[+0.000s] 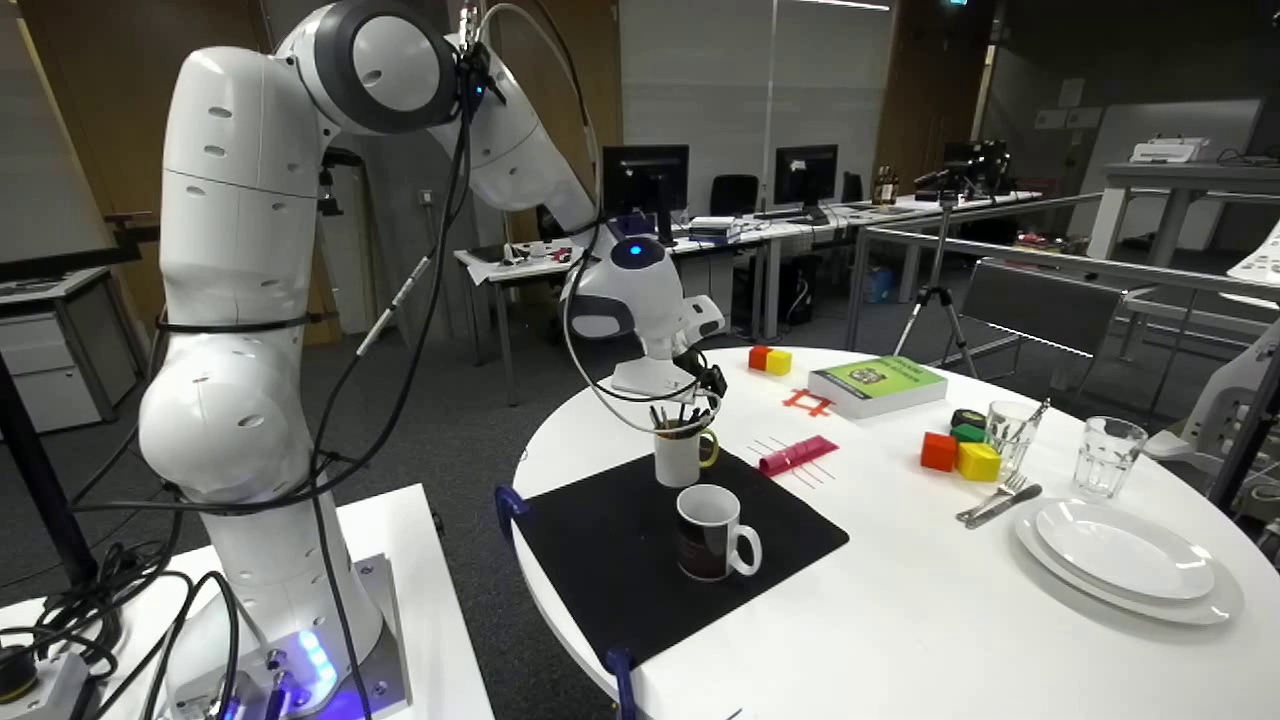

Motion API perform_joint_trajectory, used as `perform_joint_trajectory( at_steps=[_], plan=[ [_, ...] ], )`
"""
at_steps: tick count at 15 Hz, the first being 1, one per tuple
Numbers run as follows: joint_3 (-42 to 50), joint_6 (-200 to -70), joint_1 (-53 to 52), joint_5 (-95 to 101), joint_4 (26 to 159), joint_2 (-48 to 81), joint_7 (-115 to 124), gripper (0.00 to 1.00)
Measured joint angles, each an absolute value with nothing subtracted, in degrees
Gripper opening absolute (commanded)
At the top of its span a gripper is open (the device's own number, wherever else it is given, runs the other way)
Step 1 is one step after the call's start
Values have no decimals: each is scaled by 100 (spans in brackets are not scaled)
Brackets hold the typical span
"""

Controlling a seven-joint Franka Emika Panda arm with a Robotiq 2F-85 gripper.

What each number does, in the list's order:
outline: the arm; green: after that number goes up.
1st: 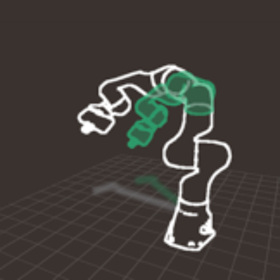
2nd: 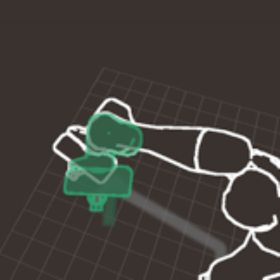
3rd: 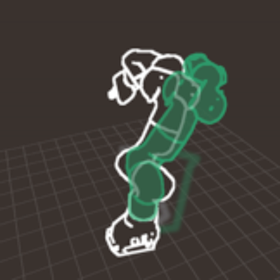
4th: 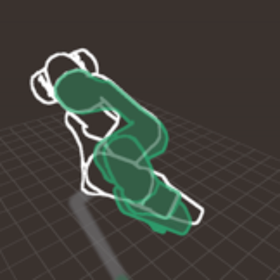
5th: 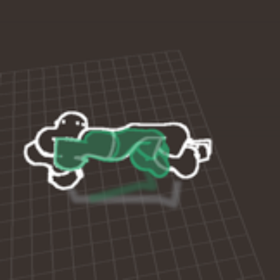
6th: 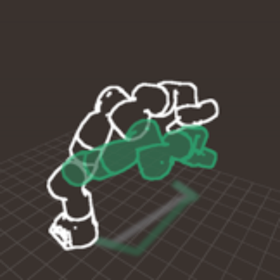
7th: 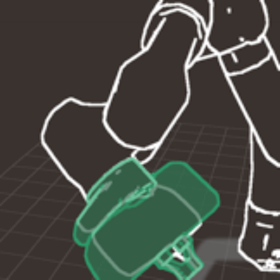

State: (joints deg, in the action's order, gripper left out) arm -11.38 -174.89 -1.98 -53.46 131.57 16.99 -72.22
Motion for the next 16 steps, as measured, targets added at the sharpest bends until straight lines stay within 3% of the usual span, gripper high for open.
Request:
perform_joint_trajectory(
  at_steps=[16],
  plan=[
    [-613,-17538,-682,-4871,13156,1850,-6657,100]
  ],
)
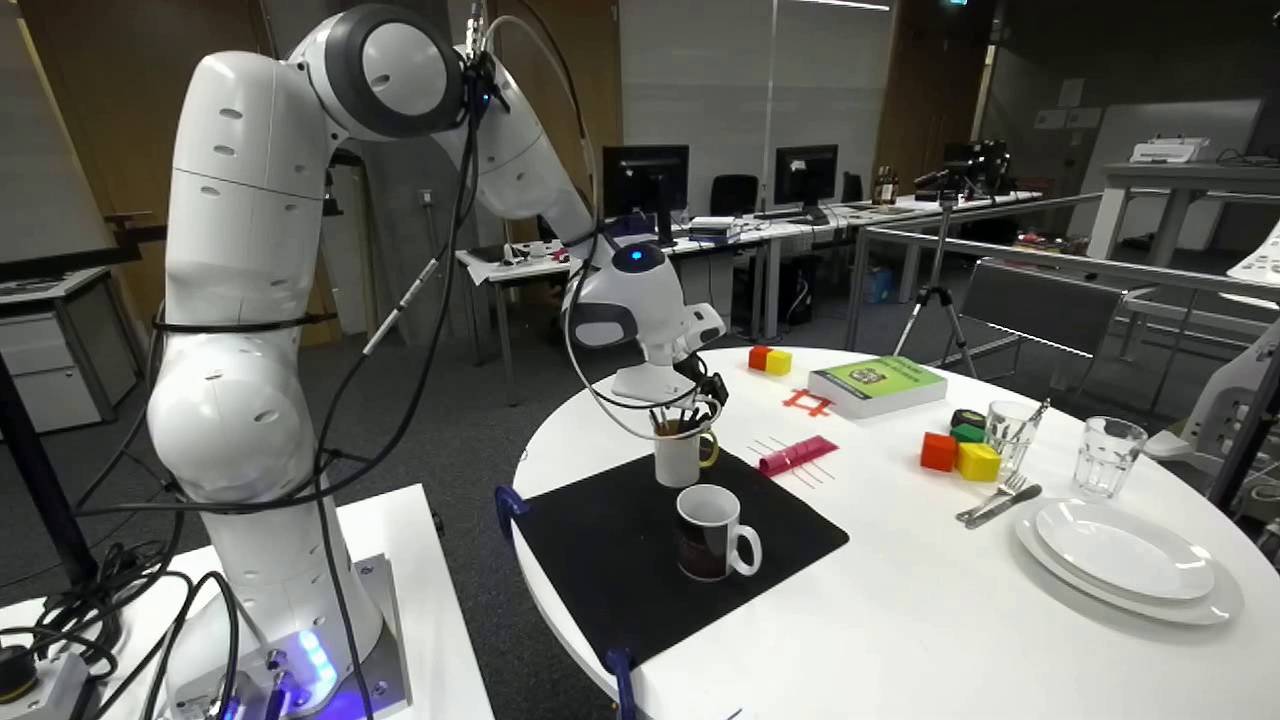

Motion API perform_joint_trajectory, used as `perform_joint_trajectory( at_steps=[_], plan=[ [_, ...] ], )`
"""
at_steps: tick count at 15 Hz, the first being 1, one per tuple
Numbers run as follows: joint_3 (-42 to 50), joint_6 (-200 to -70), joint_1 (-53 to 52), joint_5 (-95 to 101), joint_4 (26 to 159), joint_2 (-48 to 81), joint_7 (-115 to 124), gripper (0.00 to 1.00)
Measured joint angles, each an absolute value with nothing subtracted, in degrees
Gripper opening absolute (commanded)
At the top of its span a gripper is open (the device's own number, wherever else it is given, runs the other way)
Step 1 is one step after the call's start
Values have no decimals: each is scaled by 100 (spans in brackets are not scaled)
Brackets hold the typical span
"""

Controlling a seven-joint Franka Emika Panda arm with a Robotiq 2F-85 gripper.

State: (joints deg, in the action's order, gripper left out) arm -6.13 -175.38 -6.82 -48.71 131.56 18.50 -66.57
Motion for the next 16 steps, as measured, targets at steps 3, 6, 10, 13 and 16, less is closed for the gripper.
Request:
perform_joint_trajectory(
  at_steps=[3,6,10,13,16],
  plan=[
    [-598,-17538,-714,-4838,13156,1874,-6630,100],
    [-562,-17537,-783,-4800,13156,1890,-6595,100],
    [-494,-17509,-875,-4708,13156,1894,-6501,100],
    [-132,-17315,-1126,-3995,13213,1901,-5717,100],
    [508,-16976,-1598,-3152,13246,1913,-4682,100]
  ],
)
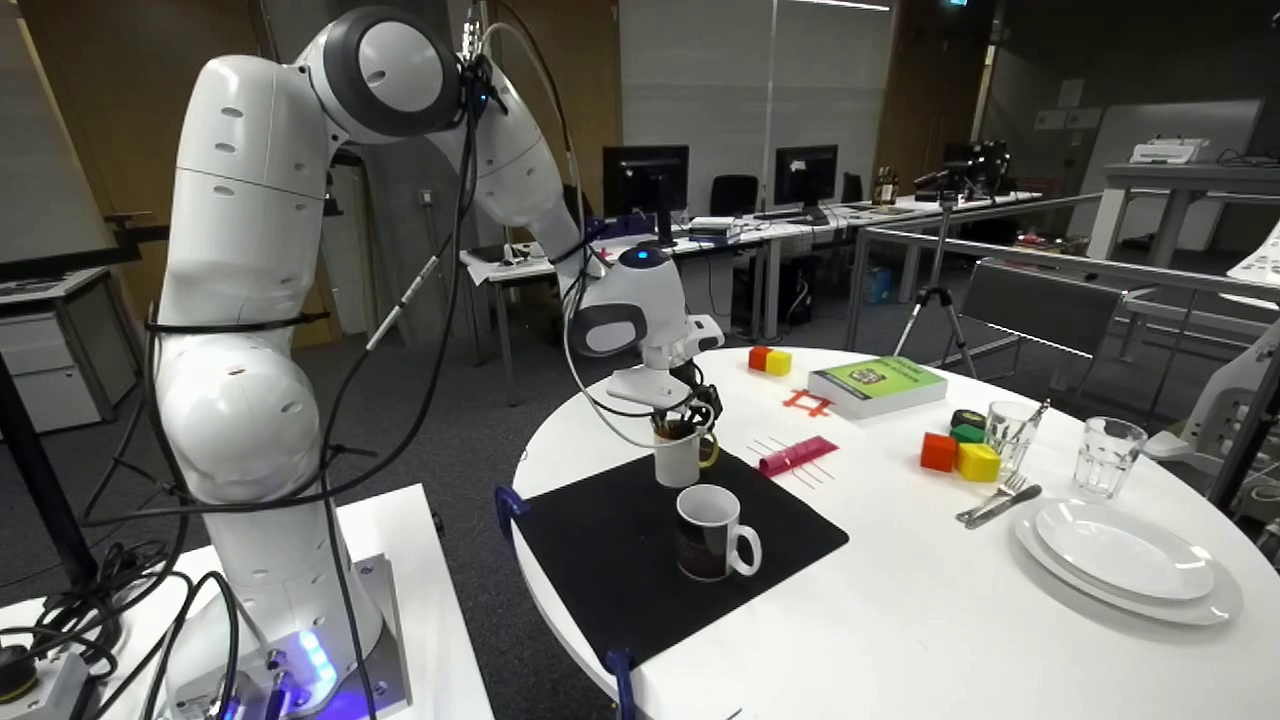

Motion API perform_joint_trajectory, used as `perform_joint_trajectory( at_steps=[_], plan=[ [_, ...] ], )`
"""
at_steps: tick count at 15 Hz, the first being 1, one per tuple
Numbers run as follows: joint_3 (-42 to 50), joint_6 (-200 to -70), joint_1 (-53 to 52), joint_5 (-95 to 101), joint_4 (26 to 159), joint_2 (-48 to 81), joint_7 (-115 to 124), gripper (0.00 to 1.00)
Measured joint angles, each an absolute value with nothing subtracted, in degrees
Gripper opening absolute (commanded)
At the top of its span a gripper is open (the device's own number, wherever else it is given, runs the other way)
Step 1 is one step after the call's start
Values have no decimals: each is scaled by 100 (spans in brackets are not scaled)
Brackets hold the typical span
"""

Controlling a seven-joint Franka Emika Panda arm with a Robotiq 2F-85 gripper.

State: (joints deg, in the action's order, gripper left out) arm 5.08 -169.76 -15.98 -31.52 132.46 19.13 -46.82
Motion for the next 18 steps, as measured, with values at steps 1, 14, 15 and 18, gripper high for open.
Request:
perform_joint_trajectory(
  at_steps=[1,14,15,18],
  plan=[
    [701,-16854,-1753,-2940,13239,1913,-4413,100],
    [-350,-16637,-692,-385,13039,1906,-1840,100],
    [-394,-16637,-653,-378,13030,1906,-1839,100],
    [-461,-16637,-592,-325,13019,1906,-1820,75]
  ],
)
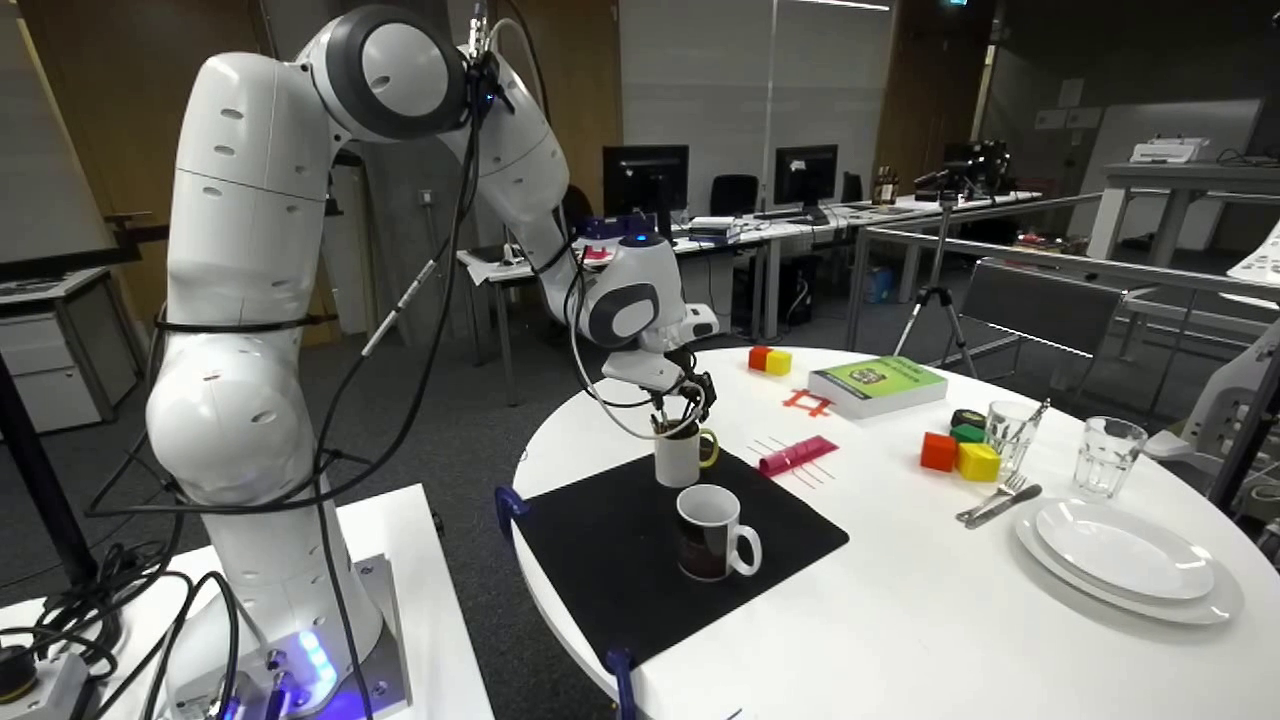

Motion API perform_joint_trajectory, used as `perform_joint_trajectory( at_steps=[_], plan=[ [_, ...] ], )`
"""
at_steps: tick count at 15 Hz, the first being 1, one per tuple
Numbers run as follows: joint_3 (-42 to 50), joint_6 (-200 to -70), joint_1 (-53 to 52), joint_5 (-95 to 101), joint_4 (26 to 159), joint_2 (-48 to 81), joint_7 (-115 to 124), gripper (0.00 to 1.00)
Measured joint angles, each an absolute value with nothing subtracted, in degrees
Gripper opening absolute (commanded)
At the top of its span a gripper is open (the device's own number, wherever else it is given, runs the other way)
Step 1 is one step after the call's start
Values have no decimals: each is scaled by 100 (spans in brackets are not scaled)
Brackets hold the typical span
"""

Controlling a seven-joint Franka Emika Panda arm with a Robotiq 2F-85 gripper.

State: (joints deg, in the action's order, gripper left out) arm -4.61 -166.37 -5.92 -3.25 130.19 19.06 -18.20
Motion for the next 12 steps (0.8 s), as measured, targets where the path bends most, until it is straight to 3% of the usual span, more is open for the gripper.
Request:
perform_joint_trajectory(
  at_steps=[2,11,12],
  plan=[
    [-456,-16582,-591,-183,13018,1906,-1718,70],
    [-416,-16313,-591,197,12984,1906,-1388,1],
    [-414,-16292,-591,202,12978,1906,-1387,0]
  ],
)
